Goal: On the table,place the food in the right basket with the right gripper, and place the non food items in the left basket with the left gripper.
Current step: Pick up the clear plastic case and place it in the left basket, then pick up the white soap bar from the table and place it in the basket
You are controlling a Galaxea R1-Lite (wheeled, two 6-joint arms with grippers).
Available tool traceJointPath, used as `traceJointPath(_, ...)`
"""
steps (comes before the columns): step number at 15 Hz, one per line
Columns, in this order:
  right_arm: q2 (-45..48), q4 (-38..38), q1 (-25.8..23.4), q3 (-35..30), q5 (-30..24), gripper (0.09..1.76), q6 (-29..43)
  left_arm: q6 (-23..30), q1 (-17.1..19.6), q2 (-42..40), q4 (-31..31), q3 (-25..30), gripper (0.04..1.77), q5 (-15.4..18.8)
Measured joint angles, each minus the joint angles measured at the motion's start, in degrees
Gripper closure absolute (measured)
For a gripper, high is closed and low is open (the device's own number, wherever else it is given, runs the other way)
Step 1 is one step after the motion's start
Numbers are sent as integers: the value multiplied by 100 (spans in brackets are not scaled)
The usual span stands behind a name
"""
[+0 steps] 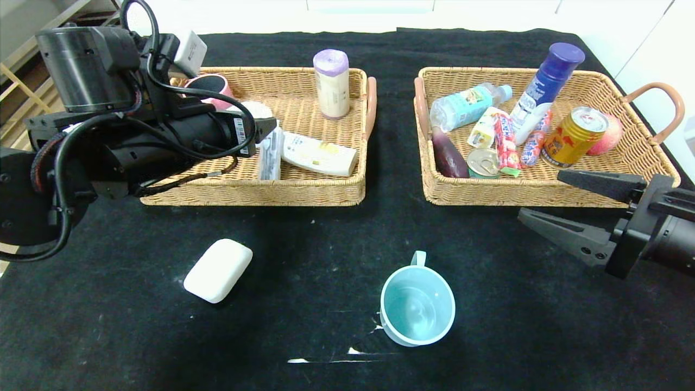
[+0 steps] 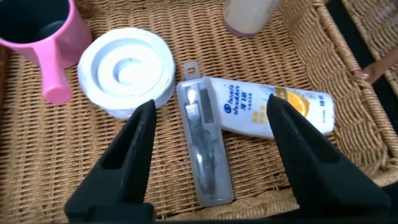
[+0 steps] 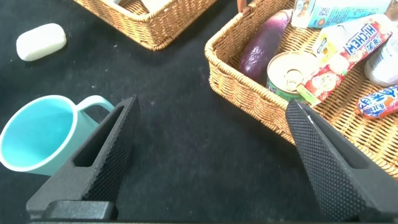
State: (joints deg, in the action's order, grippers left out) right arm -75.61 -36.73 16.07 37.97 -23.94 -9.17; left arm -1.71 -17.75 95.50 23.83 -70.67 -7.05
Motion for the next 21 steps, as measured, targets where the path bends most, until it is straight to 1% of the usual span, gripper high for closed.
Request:
traceJointPath(2, 0, -1, 0, 0, 2, 14, -1, 85, -20, -52, -118, 2, 40, -419)
traceJointPath(3, 0, 0, 2, 0, 0, 14, 0, 178, -33, -110, -311, 2, 36, -541)
traceJointPath(4, 0, 2, 5, -5, 2, 14, 0, 407, -41, -199, -631, -2, 33, -631)
traceJointPath(7, 0, 2, 13, -11, 0, 14, -9, 1378, -52, -538, -1640, -61, 26, -824)
traceJointPath(9, 0, 2, 16, -18, 0, 14, -9, 1749, -74, -807, -2345, -33, 22, -852)
traceJointPath(10, 0, 2, 16, -18, 2, 14, -6, 1849, -99, -948, -2686, -2, 21, -852)
traceJointPath(11, 0, 2, 18, -20, 2, 14, -9, 1909, -127, -1102, -2978, 46, 19, -857)
traceJointPath(12, 0, 5, 18, -20, 2, 14, -6, 1911, -146, -1232, -3070, 135, 18, -855)
traceJointPath(15, -2, 5, 18, -20, 0, 14, -9, 1819, -208, -1582, -3009, 722, 15, -817)
traceJointPath(17, -5, 5, 16, -18, 0, 14, -9, 1563, -262, -1777, -3009, 1133, 14, -839)
traceJointPath(18, -7, 2, 16, -20, 2, 14, -6, 1447, -283, -1876, -3193, 1285, 13, -846)
traceJointPath(19, -7, 5, 18, -18, 2, 14, -9, 1417, -291, -1950, -3593, 1353, 13, -841)
traceJointPath(21, -7, 5, 18, -18, 2, 14, -6, 1389, -297, -2029, -4568, 1303, 12, -778)
